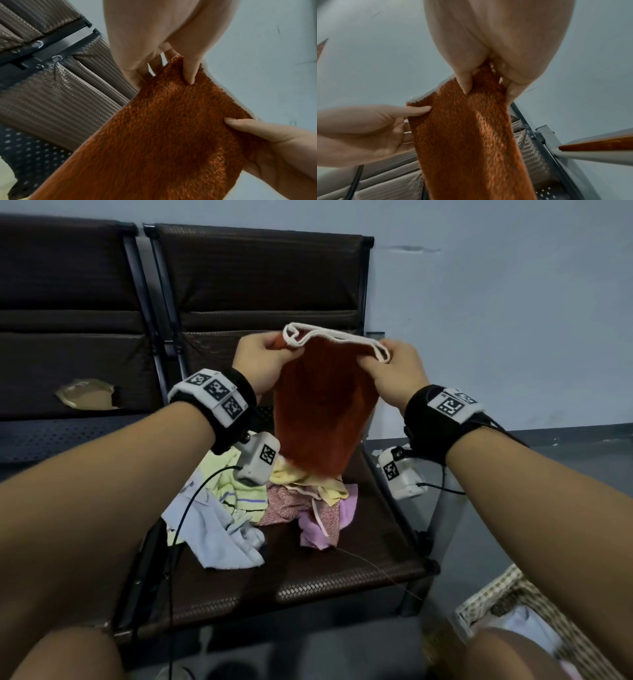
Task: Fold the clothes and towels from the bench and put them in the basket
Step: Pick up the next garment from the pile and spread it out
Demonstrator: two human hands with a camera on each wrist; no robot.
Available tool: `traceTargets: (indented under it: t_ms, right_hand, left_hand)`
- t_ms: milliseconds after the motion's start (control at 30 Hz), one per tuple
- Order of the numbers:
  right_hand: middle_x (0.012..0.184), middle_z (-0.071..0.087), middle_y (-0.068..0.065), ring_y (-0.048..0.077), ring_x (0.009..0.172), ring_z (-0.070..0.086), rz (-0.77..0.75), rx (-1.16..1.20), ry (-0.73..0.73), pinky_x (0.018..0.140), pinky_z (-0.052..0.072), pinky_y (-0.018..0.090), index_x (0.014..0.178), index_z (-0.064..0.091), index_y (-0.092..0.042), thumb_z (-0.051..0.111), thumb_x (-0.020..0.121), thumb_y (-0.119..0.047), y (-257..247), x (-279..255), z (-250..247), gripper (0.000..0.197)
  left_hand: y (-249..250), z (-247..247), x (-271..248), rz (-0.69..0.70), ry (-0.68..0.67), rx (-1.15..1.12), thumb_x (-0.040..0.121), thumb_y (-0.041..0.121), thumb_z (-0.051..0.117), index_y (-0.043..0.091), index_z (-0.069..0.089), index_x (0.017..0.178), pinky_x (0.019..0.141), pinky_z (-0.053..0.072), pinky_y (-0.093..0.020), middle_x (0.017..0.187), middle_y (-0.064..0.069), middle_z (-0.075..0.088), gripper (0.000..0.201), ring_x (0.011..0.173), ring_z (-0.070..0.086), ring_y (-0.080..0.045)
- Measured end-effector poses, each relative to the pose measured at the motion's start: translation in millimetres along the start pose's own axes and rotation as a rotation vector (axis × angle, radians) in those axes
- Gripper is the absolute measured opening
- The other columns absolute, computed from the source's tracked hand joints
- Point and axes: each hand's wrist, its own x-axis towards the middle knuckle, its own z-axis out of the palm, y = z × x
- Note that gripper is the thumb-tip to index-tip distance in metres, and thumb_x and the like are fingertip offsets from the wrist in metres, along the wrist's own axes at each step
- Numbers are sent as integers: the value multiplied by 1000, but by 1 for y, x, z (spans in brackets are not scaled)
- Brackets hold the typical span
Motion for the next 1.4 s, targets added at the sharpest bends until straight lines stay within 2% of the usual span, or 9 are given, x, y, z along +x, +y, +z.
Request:
traceTargets:
  t_ms: [133,267,467,633,700,933,1167,1300,1400]
  right_hand:
    - [71,59,-15,-8,60,53,-87,69,-54,59,43,14,83,60,-33,63,92,-26,6,-18,3,12]
    - [80,61,-11,4,72,57,-50,-89,-303,69,45,26,94,59,-26,62,94,-20,40,-61,19,7]
    - [108,68,-7,10,99,63,128,-143,-751,90,45,23,116,67,-20,64,96,-16,96,-144,39,20]
    - [105,70,-4,10,93,67,468,-87,-1001,77,52,17,113,67,-19,68,95,-21,118,-159,47,18]
    - [104,71,-3,13,92,67,558,-23,-938,74,53,20,107,66,-21,69,94,-21,122,-154,52,13]
    - [113,74,9,24,104,71,801,156,-713,91,57,40,119,66,-10,74,87,-22,154,-131,75,35]
    - [107,75,8,23,97,71,601,-127,-512,94,55,38,102,73,-12,71,92,-28,183,-127,106,20]
    - [117,70,4,24,107,67,451,-278,-521,90,49,28,119,62,-16,72,89,-33,184,-130,106,36]
    - [130,58,8,23,118,57,180,-413,-427,101,46,34,141,45,-17,76,82,-35,175,-132,99,68]
  left_hand:
    - [-13,-15,-23,-34,-55,8,79,-7,73,12,74,103,91,56,-32,100,-5,75,31,93,69,-14]
    - [-64,-16,-75,-238,-171,150,80,-15,68,-6,66,116,96,51,-51,116,-29,67,37,97,64,-29]
    - [-131,-20,-145,-451,-562,517,80,1,71,6,67,90,58,47,-24,75,-3,63,12,62,58,-11]
    - [-154,-19,-156,-737,-593,450,82,5,61,8,57,77,53,52,-29,75,-9,54,7,64,56,-22]
    - [-163,-15,-149,-746,-524,415,82,9,61,11,54,74,51,48,-26,73,-7,53,11,60,54,-19]
    - [-211,2,-119,-502,-180,376,94,22,61,16,69,121,98,52,-42,113,-6,71,28,103,67,-26]
    - [-223,9,-108,-309,120,536,84,37,72,20,52,104,66,44,-32,84,6,57,32,71,56,-14]
    - [-216,1,-127,-269,-358,502,72,41,84,26,57,92,74,49,-32,90,8,64,36,78,60,-9]
    - [-224,-5,-150,-149,-696,754,64,43,89,28,52,135,111,38,-35,138,2,51,82,126,48,-15]
